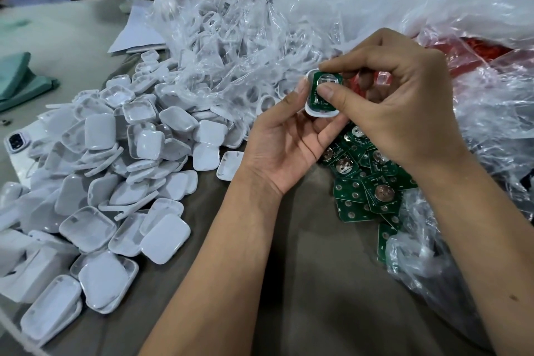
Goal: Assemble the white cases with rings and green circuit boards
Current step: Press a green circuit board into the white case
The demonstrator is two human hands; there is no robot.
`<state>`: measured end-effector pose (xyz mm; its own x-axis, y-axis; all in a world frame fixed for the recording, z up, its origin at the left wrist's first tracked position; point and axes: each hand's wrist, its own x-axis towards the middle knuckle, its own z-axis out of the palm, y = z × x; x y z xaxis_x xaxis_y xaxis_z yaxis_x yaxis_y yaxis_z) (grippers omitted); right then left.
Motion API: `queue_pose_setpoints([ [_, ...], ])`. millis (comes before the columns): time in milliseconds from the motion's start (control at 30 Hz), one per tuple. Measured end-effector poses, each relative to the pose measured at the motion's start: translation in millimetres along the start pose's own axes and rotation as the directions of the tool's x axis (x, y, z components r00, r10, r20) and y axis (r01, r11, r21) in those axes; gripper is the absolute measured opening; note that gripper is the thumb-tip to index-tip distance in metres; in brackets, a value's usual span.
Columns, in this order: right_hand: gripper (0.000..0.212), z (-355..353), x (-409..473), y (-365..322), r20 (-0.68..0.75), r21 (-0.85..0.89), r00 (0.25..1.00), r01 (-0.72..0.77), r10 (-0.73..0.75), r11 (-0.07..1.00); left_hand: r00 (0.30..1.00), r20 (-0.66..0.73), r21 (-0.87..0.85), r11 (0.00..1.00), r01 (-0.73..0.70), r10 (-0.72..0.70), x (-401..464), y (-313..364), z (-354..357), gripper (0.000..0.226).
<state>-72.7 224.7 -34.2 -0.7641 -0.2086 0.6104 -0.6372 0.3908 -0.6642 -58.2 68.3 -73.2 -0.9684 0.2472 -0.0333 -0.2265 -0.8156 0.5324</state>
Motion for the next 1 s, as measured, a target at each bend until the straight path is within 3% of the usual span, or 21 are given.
queue_pose_setpoints([
  [1000,0.023,-2.7,1.7,2.8,0.004,-0.026,1.000,0.012,-0.012,1.000,1.000,-0.002,-0.005,1.000,0.013,-0.013,1.0,-1.0,0.2,0.023],
])
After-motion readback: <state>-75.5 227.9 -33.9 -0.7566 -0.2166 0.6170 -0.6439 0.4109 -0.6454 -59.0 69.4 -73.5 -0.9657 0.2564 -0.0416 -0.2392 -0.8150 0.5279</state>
